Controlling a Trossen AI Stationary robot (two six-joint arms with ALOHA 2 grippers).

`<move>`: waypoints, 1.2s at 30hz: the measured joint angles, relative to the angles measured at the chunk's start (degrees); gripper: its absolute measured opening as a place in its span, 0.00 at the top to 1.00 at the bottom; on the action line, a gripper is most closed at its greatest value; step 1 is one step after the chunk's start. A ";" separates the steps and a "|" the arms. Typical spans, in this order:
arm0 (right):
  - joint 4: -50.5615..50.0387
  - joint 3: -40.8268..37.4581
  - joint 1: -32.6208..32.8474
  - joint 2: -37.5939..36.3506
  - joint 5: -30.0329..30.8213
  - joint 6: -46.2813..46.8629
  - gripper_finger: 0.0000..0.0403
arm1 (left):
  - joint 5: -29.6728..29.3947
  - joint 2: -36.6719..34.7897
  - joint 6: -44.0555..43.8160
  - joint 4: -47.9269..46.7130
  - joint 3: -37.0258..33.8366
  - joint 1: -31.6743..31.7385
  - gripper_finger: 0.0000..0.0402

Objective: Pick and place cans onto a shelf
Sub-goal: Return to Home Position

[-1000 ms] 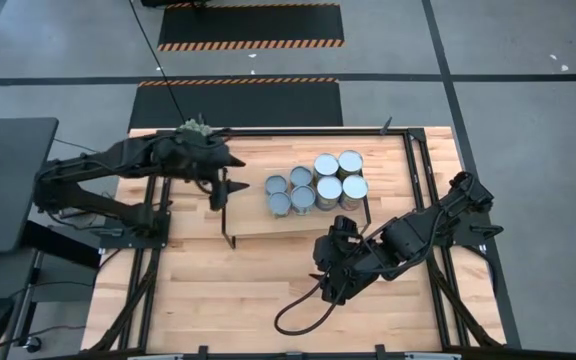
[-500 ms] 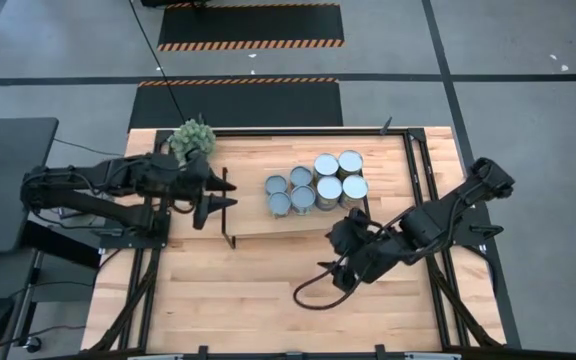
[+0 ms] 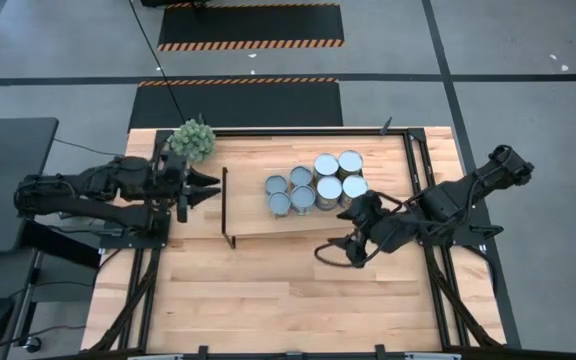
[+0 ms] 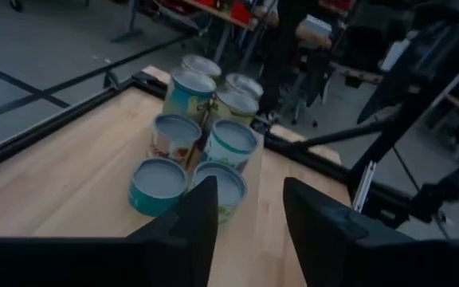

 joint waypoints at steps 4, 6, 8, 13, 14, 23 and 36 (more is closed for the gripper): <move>2.52 -3.75 -0.81 -3.99 0.73 0.17 0.14 | -1.81 -3.25 -1.07 0.26 -1.34 0.00 0.64; 3.57 -5.78 -1.06 -5.84 1.61 0.39 0.14 | -2.68 -4.72 -1.51 0.60 -2.10 0.00 0.65; 4.89 -8.07 -1.19 -7.98 2.63 0.62 0.14 | -3.43 -6.24 -1.93 1.33 -3.34 0.00 0.65; 10.07 -14.03 -1.20 -13.56 5.54 1.56 0.14 | -4.23 -10.20 -5.01 4.89 -8.51 0.00 0.65; 11.42 -15.30 -1.20 -14.64 5.97 1.72 0.14 | -4.21 -11.11 -5.96 5.32 -9.71 0.01 0.65; 19.94 -27.51 -1.25 -25.52 10.60 5.00 0.14 | -5.43 -18.46 -8.31 13.10 -17.77 0.02 0.65; 33.82 -43.34 -4.40 -38.99 24.24 7.21 0.14 | -5.91 -26.71 -6.56 26.07 -30.05 0.01 0.65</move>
